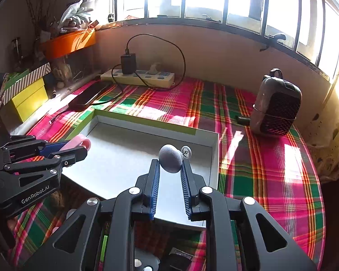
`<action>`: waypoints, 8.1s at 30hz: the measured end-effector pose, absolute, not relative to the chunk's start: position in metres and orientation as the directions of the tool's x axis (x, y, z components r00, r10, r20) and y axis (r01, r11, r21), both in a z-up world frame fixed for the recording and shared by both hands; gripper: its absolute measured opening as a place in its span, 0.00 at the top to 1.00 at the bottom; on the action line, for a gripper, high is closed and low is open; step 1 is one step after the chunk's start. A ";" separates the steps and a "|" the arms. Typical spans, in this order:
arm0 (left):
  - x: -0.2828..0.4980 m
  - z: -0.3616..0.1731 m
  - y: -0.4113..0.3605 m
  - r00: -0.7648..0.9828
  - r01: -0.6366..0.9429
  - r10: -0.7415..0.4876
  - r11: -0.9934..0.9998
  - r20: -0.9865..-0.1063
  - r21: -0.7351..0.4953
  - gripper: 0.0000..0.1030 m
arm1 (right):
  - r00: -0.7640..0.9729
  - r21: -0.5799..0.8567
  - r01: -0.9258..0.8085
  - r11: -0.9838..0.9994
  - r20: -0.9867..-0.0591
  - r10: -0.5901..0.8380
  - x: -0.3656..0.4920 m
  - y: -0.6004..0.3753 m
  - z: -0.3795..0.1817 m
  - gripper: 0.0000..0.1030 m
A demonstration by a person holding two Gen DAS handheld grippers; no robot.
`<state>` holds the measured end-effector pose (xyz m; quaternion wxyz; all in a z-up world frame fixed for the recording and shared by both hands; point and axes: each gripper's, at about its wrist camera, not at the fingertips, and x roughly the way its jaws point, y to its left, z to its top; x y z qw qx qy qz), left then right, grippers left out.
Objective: Organize objects
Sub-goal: 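Open right gripper dropping the ball into the box while left gripper releases the clip, then withdraw both open grippers from the box back toward the remaining items, then grasp the white USB cable with left gripper while right gripper grasps the black device, then lift and carry the white cable and black device over the box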
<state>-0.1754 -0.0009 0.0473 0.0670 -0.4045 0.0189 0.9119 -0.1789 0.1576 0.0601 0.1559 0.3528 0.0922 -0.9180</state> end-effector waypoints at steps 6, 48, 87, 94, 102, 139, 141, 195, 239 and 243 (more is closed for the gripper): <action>-0.201 0.039 0.000 -0.648 -0.130 0.095 -0.991 -0.756 -0.012 0.85 | -0.681 -0.087 0.365 -0.927 -0.704 -0.202 -0.207 0.144 0.052 0.80; -0.245 0.012 0.004 -0.592 -0.128 0.064 -0.992 -0.803 0.016 0.78 | -0.550 -0.083 0.395 -0.915 -0.819 -0.164 -0.266 0.127 0.013 0.76; -0.185 0.045 0.002 -0.652 -0.106 0.069 -0.994 -0.755 0.001 0.74 | -0.614 -0.029 0.310 -0.950 -0.769 -0.177 -0.219 0.146 0.045 0.51; -0.154 0.054 0.002 -0.682 -0.101 0.071 -0.995 -0.728 -0.003 0.74 | -0.639 -0.001 0.273 -0.962 -0.747 -0.181 -0.189 0.154 0.055 0.51; -0.117 0.056 -0.007 -0.700 -0.098 0.070 -0.995 -0.711 -0.002 0.74 | -0.683 0.002 0.246 -0.969 -0.710 -0.175 -0.150 0.159 0.062 0.51; -0.048 0.017 -0.078 -0.651 -0.079 0.134 -0.991 -0.747 -0.109 0.73 | -0.676 0.049 0.017 -0.999 -0.735 -0.048 -0.059 0.208 0.022 0.51; -0.049 0.016 -0.079 -0.645 -0.078 0.155 -0.987 -0.749 -0.137 0.72 | -0.675 0.056 0.027 -0.998 -0.735 -0.060 -0.061 0.209 0.023 0.51; -0.095 0.007 -0.054 -0.627 0.002 -0.001 -1.000 -0.779 -0.001 0.83 | -0.613 -0.008 0.138 -0.990 -0.786 -0.079 -0.104 0.211 0.003 0.55; -0.083 0.020 -0.055 -0.662 0.018 -0.001 -1.000 -0.750 -0.014 0.84 | -0.635 0.025 0.130 -0.991 -0.765 -0.103 -0.094 0.221 0.009 0.72; -0.080 0.027 -0.056 -0.673 0.023 -0.006 -1.000 -0.739 -0.013 0.84 | -0.642 0.026 0.130 -0.991 -0.759 -0.104 -0.092 0.222 0.012 0.72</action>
